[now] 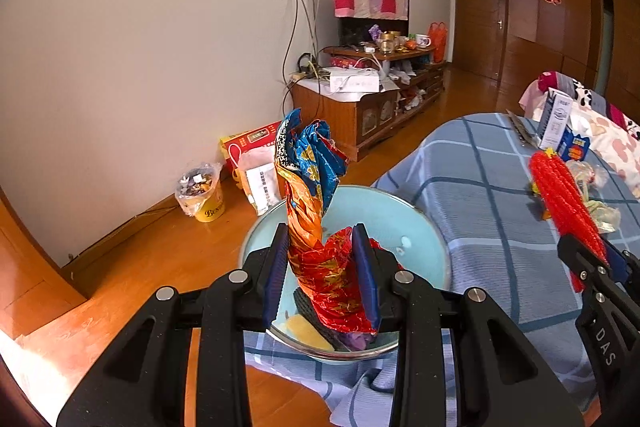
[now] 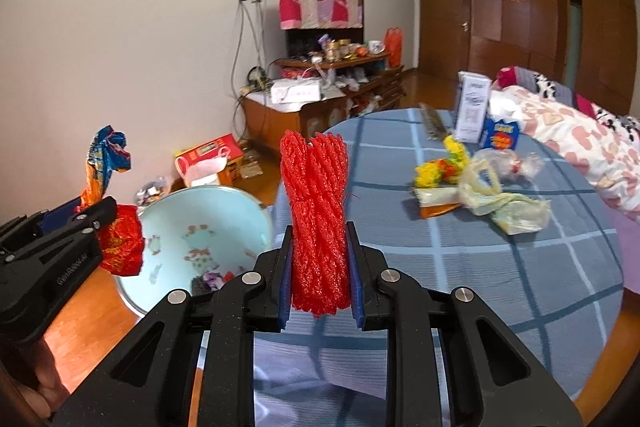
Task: Collect trash
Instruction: 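Carry packet and mesh bag over the bucket and open both tools to drop them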
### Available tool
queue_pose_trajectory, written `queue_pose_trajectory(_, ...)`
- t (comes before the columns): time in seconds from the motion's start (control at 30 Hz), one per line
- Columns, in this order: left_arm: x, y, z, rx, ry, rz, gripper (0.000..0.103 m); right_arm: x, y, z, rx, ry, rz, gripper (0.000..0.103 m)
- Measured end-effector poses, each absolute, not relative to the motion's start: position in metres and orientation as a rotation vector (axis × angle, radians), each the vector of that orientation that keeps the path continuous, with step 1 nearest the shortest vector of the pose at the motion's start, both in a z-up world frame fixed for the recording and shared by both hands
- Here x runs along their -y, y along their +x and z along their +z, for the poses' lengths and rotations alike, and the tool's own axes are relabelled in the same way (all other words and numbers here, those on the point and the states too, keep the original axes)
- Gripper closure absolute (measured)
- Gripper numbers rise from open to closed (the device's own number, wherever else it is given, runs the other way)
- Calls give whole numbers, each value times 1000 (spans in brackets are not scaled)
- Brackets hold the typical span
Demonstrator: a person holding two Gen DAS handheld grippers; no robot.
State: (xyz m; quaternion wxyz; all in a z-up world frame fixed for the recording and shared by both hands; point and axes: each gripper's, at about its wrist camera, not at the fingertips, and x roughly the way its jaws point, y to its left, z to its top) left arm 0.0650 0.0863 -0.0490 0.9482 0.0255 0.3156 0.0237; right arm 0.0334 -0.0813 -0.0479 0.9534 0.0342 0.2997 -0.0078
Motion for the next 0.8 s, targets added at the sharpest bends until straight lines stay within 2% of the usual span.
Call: queue_pose_trajectory(0.8, -101, 85, -68, -703, 27, 82, 71, 36, 75, -69, -713, 69, 107, 79)
